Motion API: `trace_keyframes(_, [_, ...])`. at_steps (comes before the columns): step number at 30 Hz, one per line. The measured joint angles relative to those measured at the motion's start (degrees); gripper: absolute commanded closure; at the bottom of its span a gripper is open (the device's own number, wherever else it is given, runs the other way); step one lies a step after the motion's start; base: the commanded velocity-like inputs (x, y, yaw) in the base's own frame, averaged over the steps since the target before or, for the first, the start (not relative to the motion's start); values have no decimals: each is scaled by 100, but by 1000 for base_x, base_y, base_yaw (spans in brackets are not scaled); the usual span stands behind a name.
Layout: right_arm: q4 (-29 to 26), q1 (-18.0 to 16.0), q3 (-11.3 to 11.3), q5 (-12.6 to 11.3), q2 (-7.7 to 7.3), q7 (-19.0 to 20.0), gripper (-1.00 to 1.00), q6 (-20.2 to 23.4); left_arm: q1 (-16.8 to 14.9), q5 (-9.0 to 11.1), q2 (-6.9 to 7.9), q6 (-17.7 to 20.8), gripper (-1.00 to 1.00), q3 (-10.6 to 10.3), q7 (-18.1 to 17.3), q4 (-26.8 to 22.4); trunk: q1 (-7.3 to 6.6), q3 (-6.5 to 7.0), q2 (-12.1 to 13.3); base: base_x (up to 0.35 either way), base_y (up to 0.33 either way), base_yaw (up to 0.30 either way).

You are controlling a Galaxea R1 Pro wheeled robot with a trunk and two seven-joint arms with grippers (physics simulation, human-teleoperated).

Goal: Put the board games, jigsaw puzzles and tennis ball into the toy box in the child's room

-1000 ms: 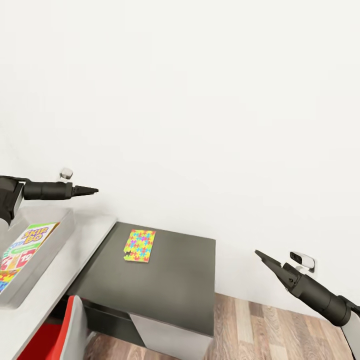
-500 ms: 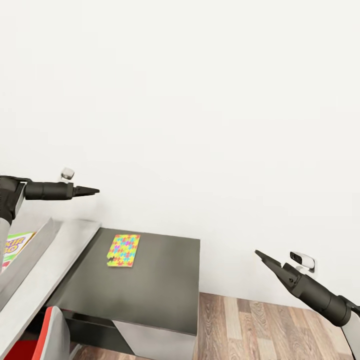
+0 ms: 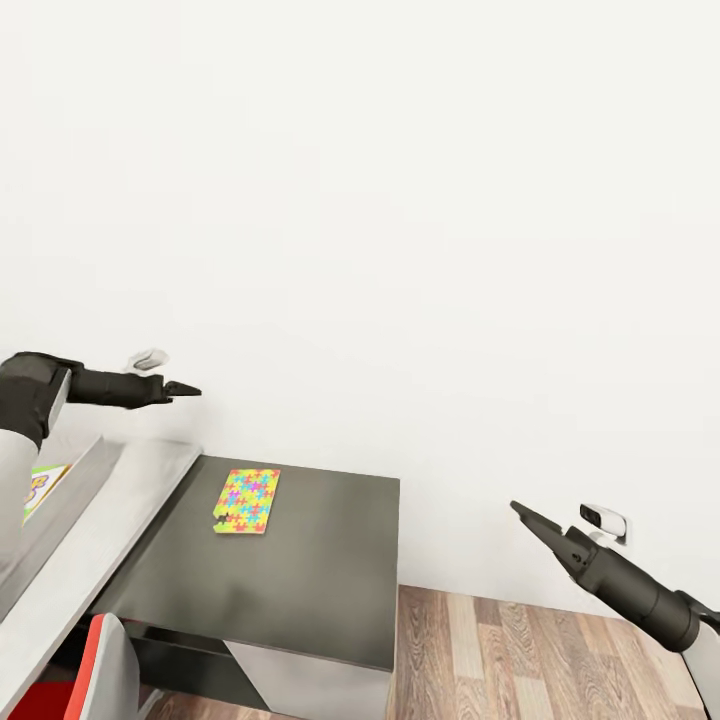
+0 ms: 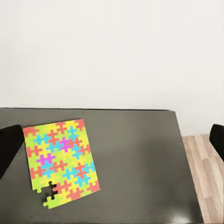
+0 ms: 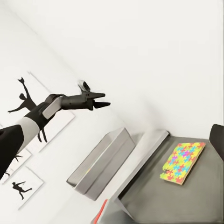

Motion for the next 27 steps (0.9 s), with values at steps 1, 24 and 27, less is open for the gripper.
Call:
trace_keyframes(1, [0, 0, -1, 34, 1, -86, -100, 1, 1, 2, -61, 16, -100, -1, 316, 40, 0, 0, 0, 0, 0, 0])
trace_keyframes(24, [-57, -197, 36, 212, -4, -2747, -100, 1090, 4, 65, -1454, -38, -100, 32, 4151, 1179, 0, 0, 0, 0, 0, 0])
trace_keyframes(27, [-58, -268, 53, 207, -4, -2895, -100, 1277, 4, 72, -1573, -70, -100, 46, 4602, 1222, 0, 0, 0, 0, 0, 0])
